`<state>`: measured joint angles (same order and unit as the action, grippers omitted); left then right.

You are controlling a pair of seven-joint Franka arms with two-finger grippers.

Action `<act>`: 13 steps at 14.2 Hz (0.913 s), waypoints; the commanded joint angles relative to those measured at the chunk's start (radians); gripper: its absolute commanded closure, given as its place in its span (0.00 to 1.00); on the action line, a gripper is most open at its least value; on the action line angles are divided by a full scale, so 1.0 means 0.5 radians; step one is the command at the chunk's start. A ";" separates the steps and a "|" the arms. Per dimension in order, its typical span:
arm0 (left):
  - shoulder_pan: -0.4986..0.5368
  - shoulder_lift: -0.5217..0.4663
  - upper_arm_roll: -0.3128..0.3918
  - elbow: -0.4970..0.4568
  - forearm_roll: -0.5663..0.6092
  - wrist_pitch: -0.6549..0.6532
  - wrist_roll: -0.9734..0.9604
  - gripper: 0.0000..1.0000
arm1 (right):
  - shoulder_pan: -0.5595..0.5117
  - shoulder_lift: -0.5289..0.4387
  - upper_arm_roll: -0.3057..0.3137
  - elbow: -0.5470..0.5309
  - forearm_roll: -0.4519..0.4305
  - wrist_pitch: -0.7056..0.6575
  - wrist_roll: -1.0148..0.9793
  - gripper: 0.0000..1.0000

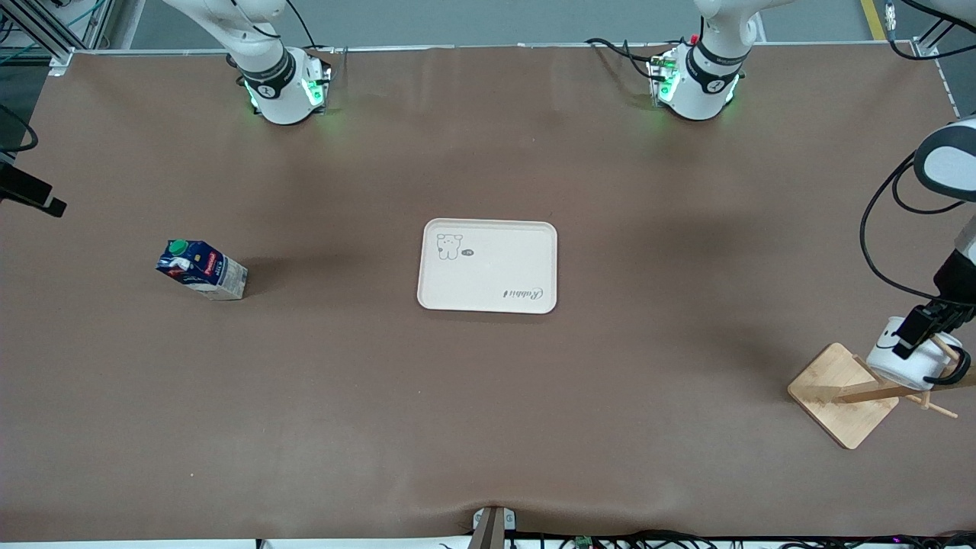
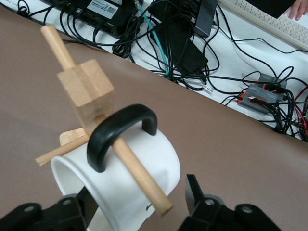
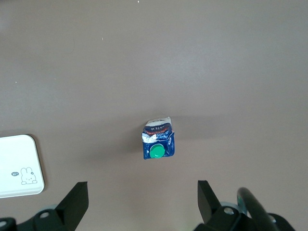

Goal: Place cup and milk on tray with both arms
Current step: 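Grasp the white mug rim with the left gripper, then lift the mug off the stand peg with the left gripper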

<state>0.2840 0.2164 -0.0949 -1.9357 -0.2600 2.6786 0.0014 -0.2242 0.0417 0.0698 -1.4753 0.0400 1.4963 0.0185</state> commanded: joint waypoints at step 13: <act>0.012 -0.116 -0.080 0.012 -0.060 -0.215 0.022 1.00 | -0.015 0.067 0.026 0.033 0.030 0.094 0.012 0.00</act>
<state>0.2863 0.1987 -0.1190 -1.9352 -0.2678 2.6277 -0.0003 -0.2241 0.0662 0.0722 -1.4753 0.0400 1.5527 0.0185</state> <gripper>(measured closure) 0.934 0.000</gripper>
